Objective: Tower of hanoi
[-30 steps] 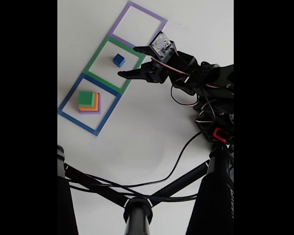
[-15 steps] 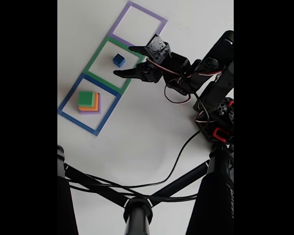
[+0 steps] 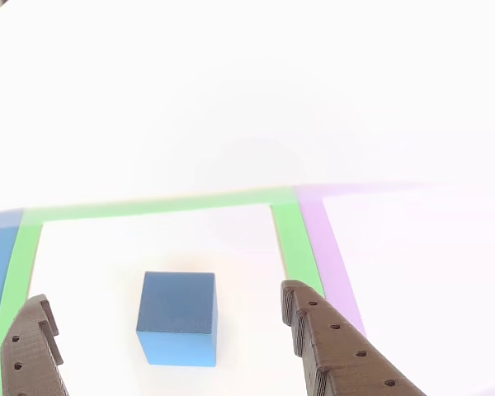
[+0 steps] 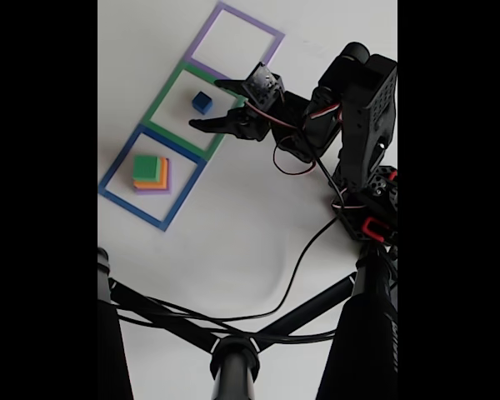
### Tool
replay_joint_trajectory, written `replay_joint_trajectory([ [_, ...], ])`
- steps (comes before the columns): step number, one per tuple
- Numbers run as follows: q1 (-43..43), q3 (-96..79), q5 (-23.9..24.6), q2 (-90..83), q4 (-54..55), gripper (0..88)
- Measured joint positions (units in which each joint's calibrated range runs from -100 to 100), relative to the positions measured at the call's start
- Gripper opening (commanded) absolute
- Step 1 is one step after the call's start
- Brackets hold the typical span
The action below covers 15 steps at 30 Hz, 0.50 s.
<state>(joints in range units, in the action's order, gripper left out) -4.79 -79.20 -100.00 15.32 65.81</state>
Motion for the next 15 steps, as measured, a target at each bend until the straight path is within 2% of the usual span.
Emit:
replay_joint_trajectory([
  [15,0.08,5.48,0.0,7.34,0.96,23.0],
])
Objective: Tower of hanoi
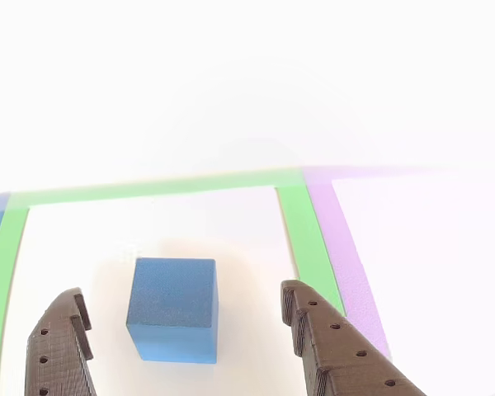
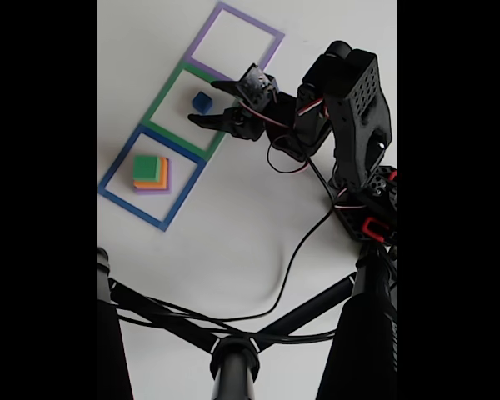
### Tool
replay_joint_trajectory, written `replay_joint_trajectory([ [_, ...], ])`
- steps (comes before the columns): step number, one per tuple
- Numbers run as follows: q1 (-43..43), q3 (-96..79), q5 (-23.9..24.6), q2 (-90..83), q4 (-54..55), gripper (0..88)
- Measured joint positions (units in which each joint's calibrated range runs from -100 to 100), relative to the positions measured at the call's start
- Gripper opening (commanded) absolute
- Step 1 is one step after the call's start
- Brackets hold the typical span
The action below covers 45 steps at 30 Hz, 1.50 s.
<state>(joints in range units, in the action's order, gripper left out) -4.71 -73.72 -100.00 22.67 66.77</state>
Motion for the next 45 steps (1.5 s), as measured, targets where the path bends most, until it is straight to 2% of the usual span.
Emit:
replay_joint_trajectory([
  [26,2.46,1.22,0.0,1.94,0.4,6.2],
  [38,2.46,1.13,0.0,1.6,0.32,4.6],
  [45,3.44,-3.05,0.0,-12.66,-10.91,4.0],
])
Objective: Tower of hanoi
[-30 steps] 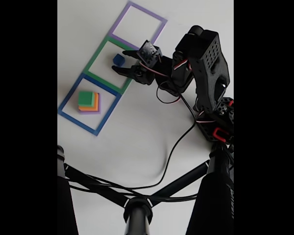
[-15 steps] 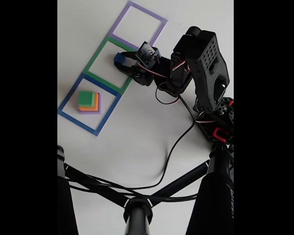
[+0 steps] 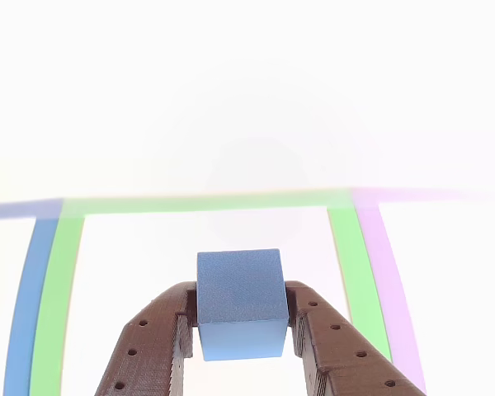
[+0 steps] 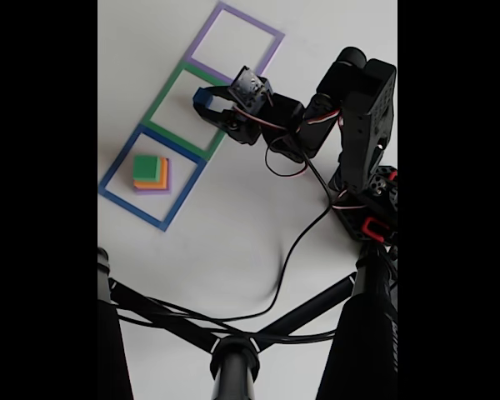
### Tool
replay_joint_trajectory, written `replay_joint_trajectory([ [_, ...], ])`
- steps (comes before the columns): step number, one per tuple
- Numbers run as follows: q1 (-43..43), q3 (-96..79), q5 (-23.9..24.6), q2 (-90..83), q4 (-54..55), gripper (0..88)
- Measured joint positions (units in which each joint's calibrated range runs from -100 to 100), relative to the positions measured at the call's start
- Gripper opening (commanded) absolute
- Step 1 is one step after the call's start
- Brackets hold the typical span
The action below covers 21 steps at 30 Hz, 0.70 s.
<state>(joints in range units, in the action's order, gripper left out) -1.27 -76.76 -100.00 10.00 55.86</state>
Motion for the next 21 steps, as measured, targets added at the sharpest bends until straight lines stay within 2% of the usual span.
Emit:
replay_joint_trajectory([
  [6,0.49,-0.96,0.0,-21.53,-21.59,3.7],
  [11,0.57,3.22,0.0,-39.43,-46.15,3.4],
  [16,0.82,16.8,0.0,-51.25,-75.28,2.7],
  [21,2.37,36.47,0.0,-53.1,-102.57,2.6],
])
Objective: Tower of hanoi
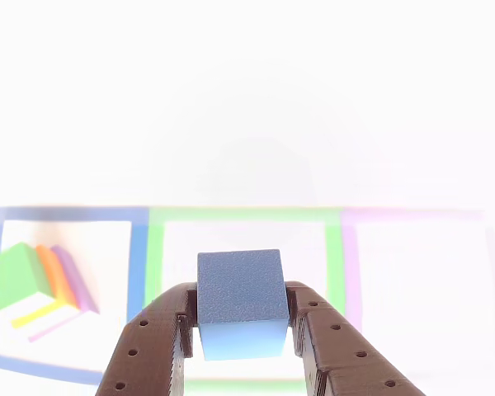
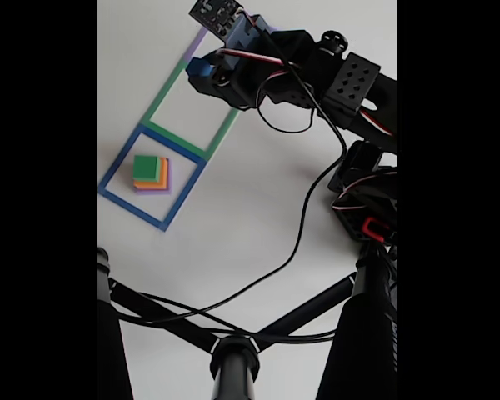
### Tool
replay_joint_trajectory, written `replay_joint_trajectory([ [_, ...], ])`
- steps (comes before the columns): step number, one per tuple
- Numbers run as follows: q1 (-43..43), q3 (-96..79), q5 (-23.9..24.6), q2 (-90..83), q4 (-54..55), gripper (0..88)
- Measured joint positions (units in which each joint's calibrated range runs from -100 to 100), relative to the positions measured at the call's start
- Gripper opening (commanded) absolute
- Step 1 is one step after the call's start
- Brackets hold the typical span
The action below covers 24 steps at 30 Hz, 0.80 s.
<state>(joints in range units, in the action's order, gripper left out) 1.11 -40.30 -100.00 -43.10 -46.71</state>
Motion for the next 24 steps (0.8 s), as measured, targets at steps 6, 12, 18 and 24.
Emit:
replay_joint_trajectory([
  [6,3.36,20.8,2.96,-0.08,-20.22,2.7],
  [12,8.27,33.07,6.31,-0.08,-31.22,2.8],
  [18,12.77,39.16,7.68,-0.08,-35.71,2.7],
  [24,17.19,42.12,7.68,-0.08,-37.64,2.7],
])
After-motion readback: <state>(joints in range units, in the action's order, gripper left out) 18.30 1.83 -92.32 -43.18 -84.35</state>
